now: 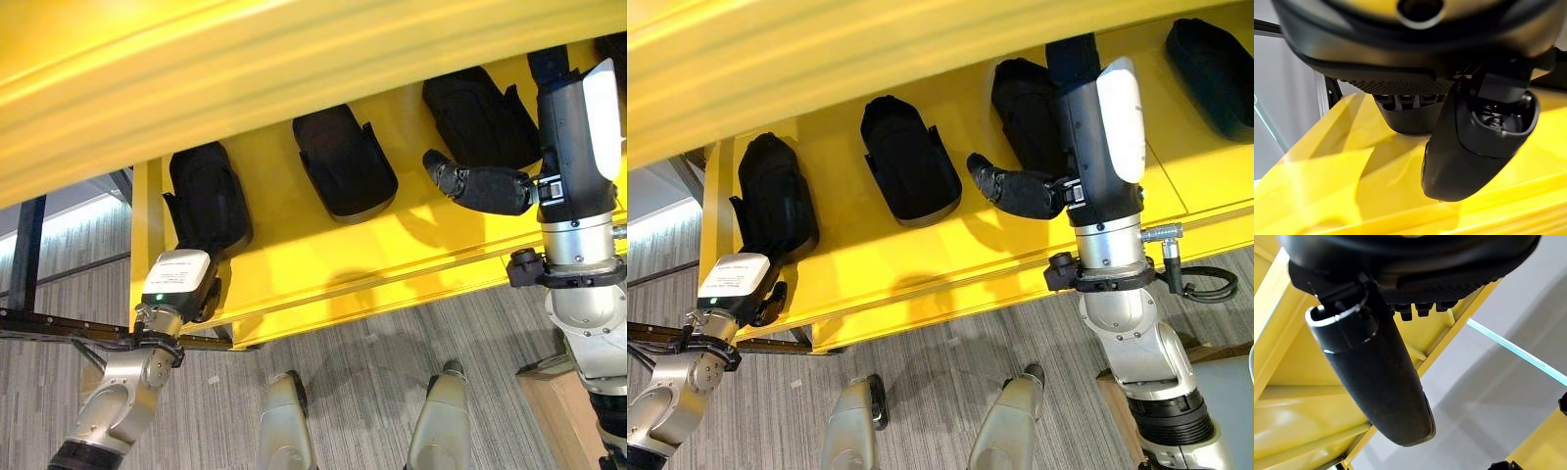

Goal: Move parts from the plastic box to the shelf.

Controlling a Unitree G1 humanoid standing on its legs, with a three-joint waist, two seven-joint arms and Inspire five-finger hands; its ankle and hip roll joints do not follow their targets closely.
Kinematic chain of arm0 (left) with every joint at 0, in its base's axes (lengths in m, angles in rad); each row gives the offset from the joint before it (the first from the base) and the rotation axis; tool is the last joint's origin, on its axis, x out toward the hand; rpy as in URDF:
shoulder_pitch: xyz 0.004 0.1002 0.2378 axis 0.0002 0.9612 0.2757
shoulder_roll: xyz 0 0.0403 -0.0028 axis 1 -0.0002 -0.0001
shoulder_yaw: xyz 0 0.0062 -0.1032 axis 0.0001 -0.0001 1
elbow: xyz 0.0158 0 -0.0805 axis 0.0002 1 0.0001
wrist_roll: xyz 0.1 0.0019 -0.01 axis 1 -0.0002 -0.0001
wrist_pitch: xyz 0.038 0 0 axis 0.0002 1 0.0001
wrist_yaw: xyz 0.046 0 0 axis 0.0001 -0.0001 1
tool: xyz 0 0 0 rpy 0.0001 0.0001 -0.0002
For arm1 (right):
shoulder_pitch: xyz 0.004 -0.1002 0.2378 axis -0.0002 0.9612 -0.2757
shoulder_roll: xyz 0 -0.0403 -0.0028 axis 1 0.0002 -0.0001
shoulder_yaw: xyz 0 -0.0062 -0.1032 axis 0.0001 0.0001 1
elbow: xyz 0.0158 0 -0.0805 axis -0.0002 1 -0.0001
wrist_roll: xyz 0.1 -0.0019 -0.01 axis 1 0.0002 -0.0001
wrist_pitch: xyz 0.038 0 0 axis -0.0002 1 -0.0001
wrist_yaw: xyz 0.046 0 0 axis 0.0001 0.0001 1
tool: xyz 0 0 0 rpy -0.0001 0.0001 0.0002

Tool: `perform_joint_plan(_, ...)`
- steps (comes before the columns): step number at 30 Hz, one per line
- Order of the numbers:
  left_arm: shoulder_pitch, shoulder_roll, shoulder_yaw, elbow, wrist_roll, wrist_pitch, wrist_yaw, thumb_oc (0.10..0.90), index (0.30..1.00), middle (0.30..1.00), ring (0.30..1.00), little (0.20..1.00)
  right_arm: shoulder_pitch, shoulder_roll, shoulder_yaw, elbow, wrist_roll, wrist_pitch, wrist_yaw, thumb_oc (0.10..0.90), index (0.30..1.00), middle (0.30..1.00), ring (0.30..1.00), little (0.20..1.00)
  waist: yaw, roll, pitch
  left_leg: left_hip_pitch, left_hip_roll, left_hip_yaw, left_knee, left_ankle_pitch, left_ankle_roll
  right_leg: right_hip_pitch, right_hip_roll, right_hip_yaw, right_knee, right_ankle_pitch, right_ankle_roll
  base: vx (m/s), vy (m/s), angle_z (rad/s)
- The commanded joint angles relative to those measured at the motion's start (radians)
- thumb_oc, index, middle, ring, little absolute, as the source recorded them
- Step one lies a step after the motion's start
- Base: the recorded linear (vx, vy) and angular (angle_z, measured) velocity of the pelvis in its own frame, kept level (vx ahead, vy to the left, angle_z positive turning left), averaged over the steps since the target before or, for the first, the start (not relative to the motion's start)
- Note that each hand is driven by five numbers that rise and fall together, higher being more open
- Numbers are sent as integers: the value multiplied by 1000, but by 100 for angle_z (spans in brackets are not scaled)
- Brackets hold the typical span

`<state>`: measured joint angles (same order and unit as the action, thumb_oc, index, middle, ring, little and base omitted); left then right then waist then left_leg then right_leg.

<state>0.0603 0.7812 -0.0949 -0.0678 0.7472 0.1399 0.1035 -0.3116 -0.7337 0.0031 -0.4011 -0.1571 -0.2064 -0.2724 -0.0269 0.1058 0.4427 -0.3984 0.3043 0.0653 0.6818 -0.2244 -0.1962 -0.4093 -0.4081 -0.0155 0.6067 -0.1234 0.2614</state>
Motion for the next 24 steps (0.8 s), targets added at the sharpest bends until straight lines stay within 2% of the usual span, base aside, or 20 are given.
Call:
perform_joint_plan(1,33,66,91,1,-48,-27,133,900,1000,1000,1000,1000,-62,45,-114,-135,-22,-71,-74,900,1000,1000,1000,1000,13,-52,-57,124,20,49,-54,-93,71,42,-22,1,-61,16,0,0,0,0)
perform_joint_plan(11,28,-16,198,-48,-165,-91,343,900,1000,1000,1000,1000,-46,74,-88,-125,-62,-60,-116,900,1000,1000,1000,1000,25,-70,-70,120,16,37,-46,-93,71,37,-23,1,-39,2,0,3,-1,0)
perform_joint_plan(14,-16,-17,206,-35,-160,-88,356,900,1000,1000,1000,1000,-48,92,-71,-120,-73,-64,-120,900,1000,1000,1000,1000,16,-75,-75,126,18,43,-51,-91,69,34,-24,4,-33,2,0,27,-1,4)
perform_joint_plan(24,-133,-4,177,-49,-214,-174,339,900,1000,1000,1000,1000,-52,94,-38,-101,-63,-67,-124,900,1000,1000,1000,1000,-4,-90,-80,128,30,51,-43,-92,67,30,-17,15,-20,-4,0,10,-3,1)
